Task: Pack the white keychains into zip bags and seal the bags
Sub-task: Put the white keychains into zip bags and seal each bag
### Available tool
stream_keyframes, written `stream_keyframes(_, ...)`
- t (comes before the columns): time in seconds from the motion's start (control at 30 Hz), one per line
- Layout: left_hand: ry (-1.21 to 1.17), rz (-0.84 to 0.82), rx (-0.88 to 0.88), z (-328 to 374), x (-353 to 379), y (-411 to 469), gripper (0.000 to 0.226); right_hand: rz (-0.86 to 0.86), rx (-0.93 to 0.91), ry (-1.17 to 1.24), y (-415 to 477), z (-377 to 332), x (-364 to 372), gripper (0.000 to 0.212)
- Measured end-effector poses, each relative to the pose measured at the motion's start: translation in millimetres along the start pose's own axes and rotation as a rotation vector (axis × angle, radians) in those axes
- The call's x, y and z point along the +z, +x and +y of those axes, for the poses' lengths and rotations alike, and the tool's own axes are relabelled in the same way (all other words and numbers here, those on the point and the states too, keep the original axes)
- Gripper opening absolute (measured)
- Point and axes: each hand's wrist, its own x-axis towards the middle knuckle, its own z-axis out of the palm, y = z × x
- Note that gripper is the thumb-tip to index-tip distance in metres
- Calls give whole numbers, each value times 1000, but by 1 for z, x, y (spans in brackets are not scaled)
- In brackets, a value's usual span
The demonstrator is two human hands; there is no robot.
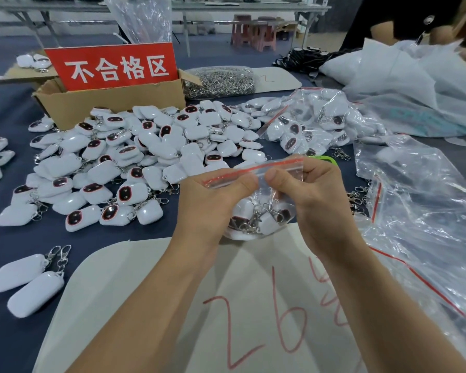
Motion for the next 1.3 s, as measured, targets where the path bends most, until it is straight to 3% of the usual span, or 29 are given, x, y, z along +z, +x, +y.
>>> stream_keyframes(0.37, 51, 42, 138, -4, 5, -3, 9, 32, 27, 39, -3, 0, 8, 8)
stream_keyframes(0.5, 45, 48, 112, -5, 2, -1, 5, 6, 42, -32, -3, 2, 8, 19)
stream_keyframes(0.8, 72, 49, 136, -5, 1, 1, 9, 35, 50, -67, -3, 2, 9, 14)
stream_keyframes(1.1, 21, 64, 21, 2, 0, 0, 9, 63, 167, -5, -1, 0, 0, 35)
stream_keyframes(1.3, 40, 89, 51, 2, 2, -1, 17, -46, 254, 78, 2, -1, -11, 25)
